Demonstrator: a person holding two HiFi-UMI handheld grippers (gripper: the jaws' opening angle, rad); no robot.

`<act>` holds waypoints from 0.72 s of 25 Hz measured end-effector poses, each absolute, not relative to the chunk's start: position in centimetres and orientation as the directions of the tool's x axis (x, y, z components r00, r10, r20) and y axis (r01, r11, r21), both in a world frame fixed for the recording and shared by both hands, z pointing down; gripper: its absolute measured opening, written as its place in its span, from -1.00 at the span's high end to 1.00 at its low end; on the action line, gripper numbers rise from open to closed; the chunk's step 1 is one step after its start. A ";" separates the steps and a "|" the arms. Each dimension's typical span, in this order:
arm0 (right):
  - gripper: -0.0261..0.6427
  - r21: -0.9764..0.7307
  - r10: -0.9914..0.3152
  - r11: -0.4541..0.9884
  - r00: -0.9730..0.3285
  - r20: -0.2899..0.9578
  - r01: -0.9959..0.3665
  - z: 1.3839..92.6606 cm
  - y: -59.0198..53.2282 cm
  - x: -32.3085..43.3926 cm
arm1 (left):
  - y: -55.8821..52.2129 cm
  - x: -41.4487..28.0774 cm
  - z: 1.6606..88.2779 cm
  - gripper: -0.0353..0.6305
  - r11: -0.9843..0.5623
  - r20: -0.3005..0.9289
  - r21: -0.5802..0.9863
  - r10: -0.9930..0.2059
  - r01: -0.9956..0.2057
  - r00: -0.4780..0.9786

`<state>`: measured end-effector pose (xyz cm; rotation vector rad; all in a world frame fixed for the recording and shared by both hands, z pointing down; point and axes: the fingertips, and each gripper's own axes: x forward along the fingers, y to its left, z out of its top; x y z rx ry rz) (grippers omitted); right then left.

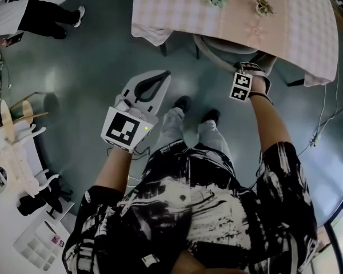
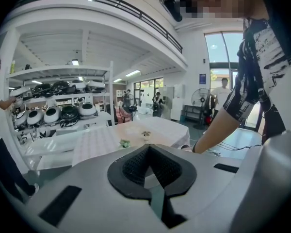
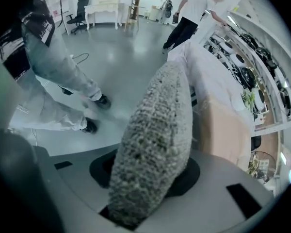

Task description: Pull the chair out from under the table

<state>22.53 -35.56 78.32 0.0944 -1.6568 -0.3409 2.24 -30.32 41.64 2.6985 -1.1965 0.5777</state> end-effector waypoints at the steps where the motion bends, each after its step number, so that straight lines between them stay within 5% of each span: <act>1: 0.49 0.286 -0.270 0.949 -0.119 0.955 0.137 78.4 -35.7 22.5 | -30.5 2.2 41.8 0.89 -0.677 0.399 -0.033 -0.683 -0.735 0.612; 18: 0.75 0.286 -0.270 0.948 -0.123 0.955 0.138 77.9 -34.6 22.6 | -29.5 3.1 41.3 0.89 -0.695 0.401 -0.044 -0.670 -0.718 0.625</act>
